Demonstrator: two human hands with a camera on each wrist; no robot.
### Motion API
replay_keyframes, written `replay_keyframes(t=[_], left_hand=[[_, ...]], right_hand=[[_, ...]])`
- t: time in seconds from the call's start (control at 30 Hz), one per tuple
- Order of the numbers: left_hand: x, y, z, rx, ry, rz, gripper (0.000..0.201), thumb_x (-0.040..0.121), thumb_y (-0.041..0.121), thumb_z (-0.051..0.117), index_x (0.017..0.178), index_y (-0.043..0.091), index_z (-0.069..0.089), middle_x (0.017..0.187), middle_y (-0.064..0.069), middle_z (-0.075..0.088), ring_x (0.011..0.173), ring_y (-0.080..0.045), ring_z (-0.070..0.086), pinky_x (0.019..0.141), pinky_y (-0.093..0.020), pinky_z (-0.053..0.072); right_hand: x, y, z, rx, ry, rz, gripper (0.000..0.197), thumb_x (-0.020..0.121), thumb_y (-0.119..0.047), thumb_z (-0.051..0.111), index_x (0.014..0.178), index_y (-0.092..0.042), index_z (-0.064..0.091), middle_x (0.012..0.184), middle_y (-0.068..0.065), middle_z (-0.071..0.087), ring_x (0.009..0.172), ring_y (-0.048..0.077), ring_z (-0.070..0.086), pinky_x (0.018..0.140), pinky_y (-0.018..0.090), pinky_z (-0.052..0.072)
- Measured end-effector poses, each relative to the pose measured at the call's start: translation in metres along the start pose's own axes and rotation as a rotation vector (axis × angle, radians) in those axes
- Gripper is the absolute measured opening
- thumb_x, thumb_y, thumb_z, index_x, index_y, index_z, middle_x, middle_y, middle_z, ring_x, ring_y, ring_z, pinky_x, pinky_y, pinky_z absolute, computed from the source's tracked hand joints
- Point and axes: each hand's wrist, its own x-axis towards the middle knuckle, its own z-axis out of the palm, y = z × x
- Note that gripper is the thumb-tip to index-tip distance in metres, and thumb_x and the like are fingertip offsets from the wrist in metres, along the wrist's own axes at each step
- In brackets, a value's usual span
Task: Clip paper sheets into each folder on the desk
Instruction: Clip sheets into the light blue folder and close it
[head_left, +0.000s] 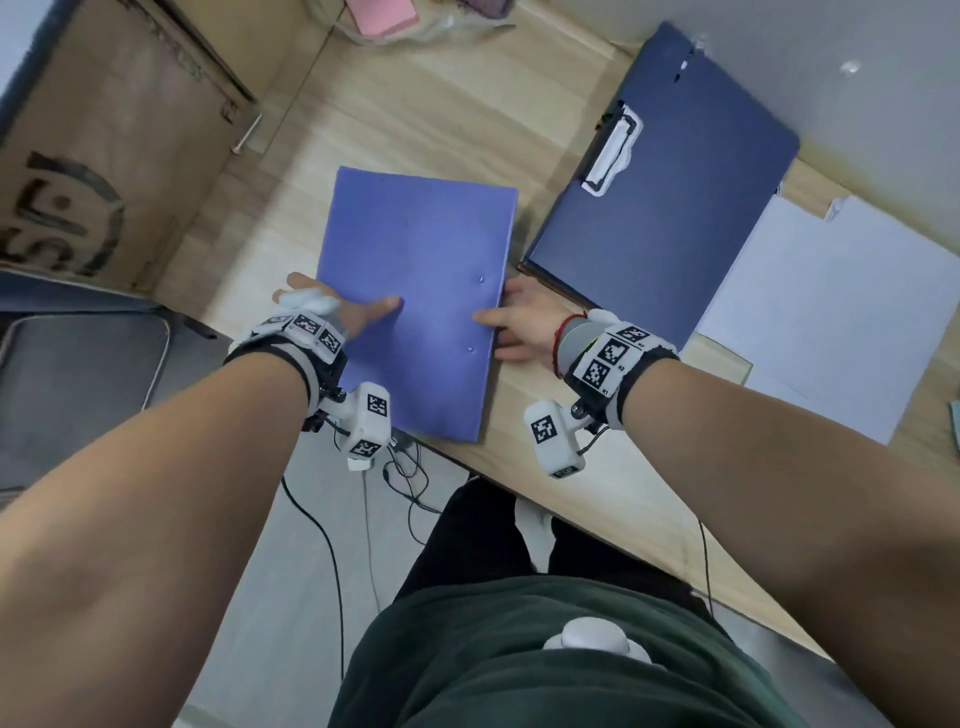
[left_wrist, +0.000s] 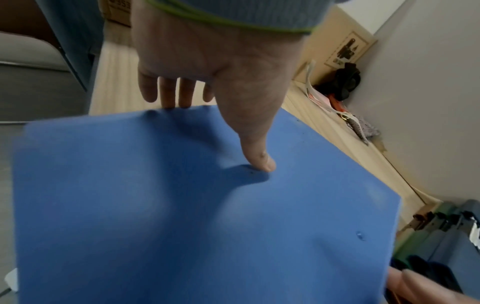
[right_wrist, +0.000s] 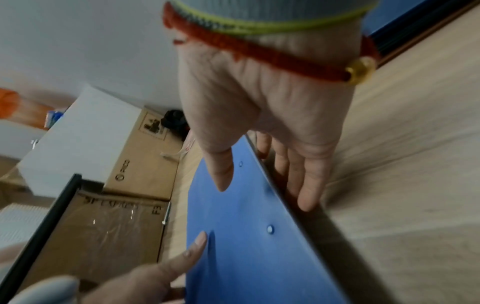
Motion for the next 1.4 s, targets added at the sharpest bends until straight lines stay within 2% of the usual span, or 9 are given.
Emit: replay_keyframes(t=[0.2, 0.4, 0.53, 0.63, 0.83, 0.93, 1.07, 1.2, 1.4], left_hand=[[-0.026, -0.009, 0.005, 0.102, -0.008, 0.097, 0.114, 0.053, 0.099, 0.042, 0.118, 0.006, 0.048, 0.096, -0.012, 0.060, 0.062, -0.024, 0.053, 0.050, -0.034, 0.037], [-0.067, 0.038, 0.000, -0.034, 0.082, 0.318, 0.116, 0.053, 0.103, 0.027, 0.119, 0.011, 0.050, 0.106, -0.012, 0.065, 0.089, -0.035, 0.063, 0.077, -0.039, 0.049], [-0.118, 0.110, -0.009, -0.178, 0.036, 0.638, 0.128, 0.038, 0.109, 0.027, 0.094, -0.003, 0.056, 0.083, -0.026, 0.064, 0.071, -0.039, 0.066, 0.066, -0.039, 0.051], [-0.200, 0.146, -0.030, -0.152, 0.055, 0.817, 0.116, 0.045, 0.105, 0.031, 0.081, -0.003, 0.052, 0.054, -0.010, 0.050, 0.056, -0.030, 0.064, 0.063, -0.036, 0.052], [-0.324, 0.207, -0.021, -0.175, -0.001, 1.051, 0.087, 0.054, 0.093, 0.051, 0.074, 0.009, 0.060, 0.068, -0.005, 0.063, 0.065, -0.025, 0.069, 0.056, -0.036, 0.061], [-0.358, 0.224, -0.004, -0.171, 0.063, 1.105, 0.065, 0.071, 0.076, 0.057, 0.068, 0.013, 0.044, 0.061, -0.003, 0.054, 0.056, -0.020, 0.054, 0.049, -0.024, 0.041], [-0.369, 0.235, 0.030, -0.041, 0.168, 1.080, 0.029, 0.075, 0.046, 0.056, 0.071, 0.018, 0.050, 0.073, -0.005, 0.059, 0.072, -0.030, 0.060, 0.070, -0.032, 0.049], [-0.365, 0.230, 0.075, -0.149, -0.050, 1.017, 0.035, 0.084, 0.031, 0.063, 0.109, 0.006, 0.063, 0.106, -0.012, 0.069, 0.094, -0.034, 0.067, 0.086, -0.042, 0.056], [-0.337, 0.212, 0.122, -0.324, -0.227, 0.857, 0.054, 0.069, 0.041, 0.057, 0.107, 0.002, 0.055, 0.105, -0.014, 0.067, 0.086, -0.032, 0.064, 0.089, -0.054, 0.054]], right_hand=[[-0.024, -0.014, -0.002, -0.102, -0.060, -0.130, 0.057, 0.069, -0.027, 0.073, 0.124, -0.024, 0.055, 0.120, -0.004, 0.068, 0.104, 0.023, 0.070, 0.087, 0.053, 0.057], [-0.088, -0.032, -0.045, -0.006, -0.016, -0.300, 0.047, 0.084, -0.009, 0.069, 0.127, -0.018, 0.051, 0.119, 0.004, 0.070, 0.099, 0.027, 0.072, 0.084, 0.055, 0.057], [-0.140, -0.032, -0.083, 0.105, 0.033, -0.409, 0.031, 0.082, -0.006, 0.065, 0.110, -0.014, 0.052, 0.103, 0.013, 0.070, 0.087, 0.028, 0.072, 0.069, 0.041, 0.059], [-0.178, -0.030, -0.111, 0.126, 0.100, -0.478, 0.032, 0.075, -0.010, 0.065, 0.103, -0.017, 0.050, 0.093, 0.012, 0.064, 0.079, 0.027, 0.064, 0.068, 0.041, 0.055], [-0.251, -0.003, -0.180, 0.242, 0.208, -0.592, 0.035, 0.090, -0.026, 0.064, 0.121, -0.014, 0.056, 0.092, -0.002, 0.066, 0.077, 0.021, 0.064, 0.060, 0.033, 0.054], [-0.275, 0.014, -0.204, 0.280, 0.222, -0.596, 0.028, 0.097, -0.029, 0.056, 0.122, -0.017, 0.057, 0.101, 0.004, 0.072, 0.089, 0.029, 0.070, 0.071, 0.039, 0.058], [-0.285, 0.052, -0.236, 0.308, 0.303, -0.503, 0.013, 0.097, -0.022, 0.056, 0.110, -0.023, 0.058, 0.109, 0.006, 0.074, 0.089, 0.026, 0.069, 0.083, 0.040, 0.056], [-0.267, 0.113, -0.270, 0.311, 0.516, -0.290, 0.011, 0.093, -0.020, 0.061, 0.102, -0.022, 0.057, 0.099, 0.002, 0.066, 0.087, 0.021, 0.058, 0.083, 0.036, 0.051], [-0.238, 0.204, -0.284, 0.239, 0.545, 0.074, 0.025, 0.091, -0.032, 0.063, 0.110, -0.021, 0.052, 0.116, 0.002, 0.053, 0.107, 0.022, 0.055, 0.098, 0.040, 0.050]])
